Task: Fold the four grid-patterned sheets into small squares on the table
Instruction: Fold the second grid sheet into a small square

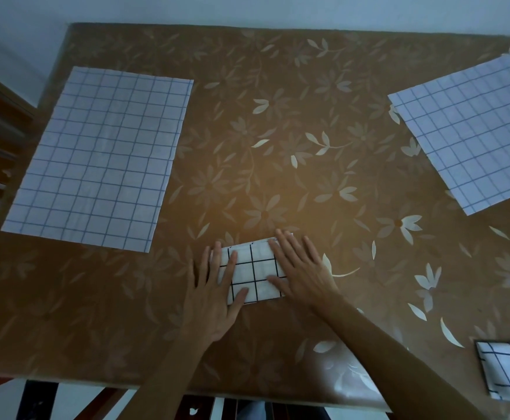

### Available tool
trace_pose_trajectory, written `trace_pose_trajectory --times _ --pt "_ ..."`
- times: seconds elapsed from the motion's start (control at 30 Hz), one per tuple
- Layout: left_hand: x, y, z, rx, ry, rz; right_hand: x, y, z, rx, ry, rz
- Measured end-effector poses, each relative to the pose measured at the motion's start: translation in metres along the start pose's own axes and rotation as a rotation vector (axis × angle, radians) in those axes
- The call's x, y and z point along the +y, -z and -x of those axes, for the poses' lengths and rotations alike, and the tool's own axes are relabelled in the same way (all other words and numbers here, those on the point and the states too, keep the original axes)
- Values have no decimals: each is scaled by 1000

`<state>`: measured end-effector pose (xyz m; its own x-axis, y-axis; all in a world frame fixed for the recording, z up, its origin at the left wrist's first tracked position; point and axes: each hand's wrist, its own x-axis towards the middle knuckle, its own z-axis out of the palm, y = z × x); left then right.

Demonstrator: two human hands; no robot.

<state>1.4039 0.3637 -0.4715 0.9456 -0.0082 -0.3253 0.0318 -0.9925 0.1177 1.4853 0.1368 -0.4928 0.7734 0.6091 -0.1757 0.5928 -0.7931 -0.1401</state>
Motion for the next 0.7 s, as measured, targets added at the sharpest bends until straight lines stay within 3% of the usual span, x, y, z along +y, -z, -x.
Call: trace_pose_trajectory --times 0.17,0.3,0.4,0.47,0.57,0.7 --pt "4 10 4 -29 12 23 9 3 5 -2 -76 28" --pt "19 33 -22 106 -70 71 9 8 17 155 -148 -47" --pt "32 56 -50 9 -164 98 -3 19 39 260 -216 -184" --pt "38 67 -65 -96 -134 60 -18 27 55 197 -322 -317" --pt "40 77 -71 -224 -27 74 -47 29 70 -40 -594 -637" --pt "29 61 -52 -255 151 269 -70 37 62 -6 -837 -904"
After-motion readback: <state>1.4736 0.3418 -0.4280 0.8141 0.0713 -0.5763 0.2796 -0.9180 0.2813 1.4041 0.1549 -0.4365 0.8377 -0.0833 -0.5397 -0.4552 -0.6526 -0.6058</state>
